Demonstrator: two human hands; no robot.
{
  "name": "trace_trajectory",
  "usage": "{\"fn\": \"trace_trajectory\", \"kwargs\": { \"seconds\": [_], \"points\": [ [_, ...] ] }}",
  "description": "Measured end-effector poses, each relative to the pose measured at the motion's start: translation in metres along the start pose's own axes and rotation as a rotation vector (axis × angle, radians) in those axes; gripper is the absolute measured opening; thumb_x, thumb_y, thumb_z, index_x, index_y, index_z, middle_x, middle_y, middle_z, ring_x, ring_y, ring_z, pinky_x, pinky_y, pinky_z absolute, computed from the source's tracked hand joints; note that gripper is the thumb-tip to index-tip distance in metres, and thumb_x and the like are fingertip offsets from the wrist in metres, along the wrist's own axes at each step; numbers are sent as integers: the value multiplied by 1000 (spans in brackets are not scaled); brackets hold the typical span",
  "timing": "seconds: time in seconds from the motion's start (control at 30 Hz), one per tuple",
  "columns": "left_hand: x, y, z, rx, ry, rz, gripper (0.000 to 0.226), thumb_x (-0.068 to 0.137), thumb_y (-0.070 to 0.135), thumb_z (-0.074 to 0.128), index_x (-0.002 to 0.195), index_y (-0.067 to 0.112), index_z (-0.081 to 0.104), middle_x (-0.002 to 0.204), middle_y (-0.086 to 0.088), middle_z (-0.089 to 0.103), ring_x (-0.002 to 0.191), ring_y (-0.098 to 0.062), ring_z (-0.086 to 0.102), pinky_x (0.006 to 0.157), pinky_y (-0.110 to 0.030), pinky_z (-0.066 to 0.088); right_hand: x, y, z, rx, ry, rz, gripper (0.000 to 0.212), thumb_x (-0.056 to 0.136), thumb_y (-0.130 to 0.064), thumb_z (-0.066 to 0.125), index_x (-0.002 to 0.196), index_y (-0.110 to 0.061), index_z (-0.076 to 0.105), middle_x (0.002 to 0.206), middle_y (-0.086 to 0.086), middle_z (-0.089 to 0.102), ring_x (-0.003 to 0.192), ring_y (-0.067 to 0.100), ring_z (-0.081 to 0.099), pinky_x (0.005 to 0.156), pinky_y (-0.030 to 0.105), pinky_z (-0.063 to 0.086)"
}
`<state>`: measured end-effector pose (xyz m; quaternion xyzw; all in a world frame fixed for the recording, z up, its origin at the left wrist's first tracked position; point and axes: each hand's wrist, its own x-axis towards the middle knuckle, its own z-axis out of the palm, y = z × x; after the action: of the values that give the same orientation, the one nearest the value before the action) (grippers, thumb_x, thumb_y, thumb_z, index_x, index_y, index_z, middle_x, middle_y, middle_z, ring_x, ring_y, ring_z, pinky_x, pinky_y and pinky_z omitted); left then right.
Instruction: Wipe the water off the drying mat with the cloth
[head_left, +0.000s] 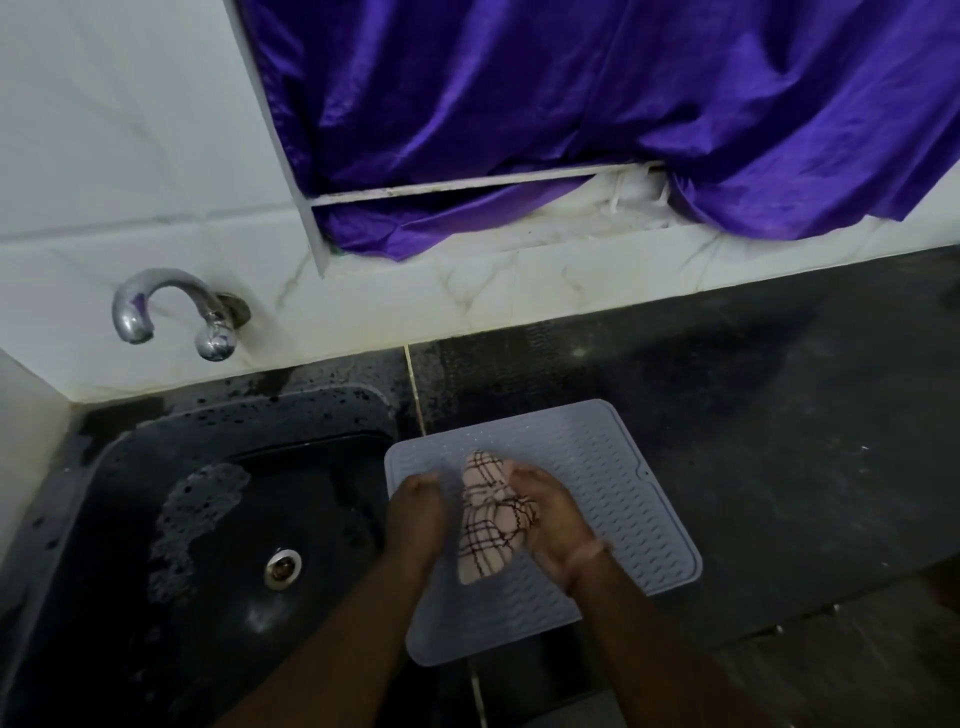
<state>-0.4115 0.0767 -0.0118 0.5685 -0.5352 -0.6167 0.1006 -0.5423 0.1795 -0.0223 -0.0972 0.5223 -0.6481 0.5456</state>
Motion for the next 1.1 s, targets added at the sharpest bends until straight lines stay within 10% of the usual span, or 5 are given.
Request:
{"fn": "trace_trajectory", "kwargs": {
  "seconds": [0.2, 0.43, 0.6, 0.83, 1.1],
  "points": [
    [-26, 19, 11, -394, -550, -228, 46, 94, 38, 68, 122, 2, 70, 119, -19, 72, 117, -34, 66, 105, -48, 50, -24, 0, -19, 36, -135, -11, 45, 92, 5, 59, 137, -3, 56, 134, 23, 61, 126, 38, 57, 111, 56, 41],
    [-25, 5, 38, -118, -300, 14, 31, 78, -9, 75, 103, 5, 67, 104, -16, 75, 96, -28, 72, 82, -42, 61, -22, 4, -32, -47, 557, 123, 64, 98, -64, 40, 117, -11, 70, 106, 15, 74, 100, 32, 69, 92, 46, 57],
    [-16, 18, 36, -151, -318, -90, 23, 91, 14, 66, 111, 4, 70, 103, -18, 76, 101, -37, 72, 93, -58, 56, -36, -1, -37, 340, 272, 196, 63, 101, -59, 38, 117, -7, 70, 115, 23, 71, 110, 40, 65, 95, 51, 52],
    [-11, 17, 40, -156, -294, -117, 30, 86, 2, 64, 115, -4, 66, 106, -26, 73, 100, -42, 71, 87, -65, 55, -38, 8, -47, 47, 208, 32, 51, 87, 10, 59, 135, -5, 53, 120, 20, 68, 112, 39, 65, 93, 57, 55],
    [-22, 31, 52, 81, -328, 172, 26, 82, -1, 66, 105, 10, 62, 105, -14, 71, 101, -28, 68, 86, -46, 59, -45, -19, -67, -1310, 106, -224, 137, 58, -65, 82, 155, -44, -12, 165, -9, -16, 149, 11, -6, 121, 49, 9]
  ]
}}
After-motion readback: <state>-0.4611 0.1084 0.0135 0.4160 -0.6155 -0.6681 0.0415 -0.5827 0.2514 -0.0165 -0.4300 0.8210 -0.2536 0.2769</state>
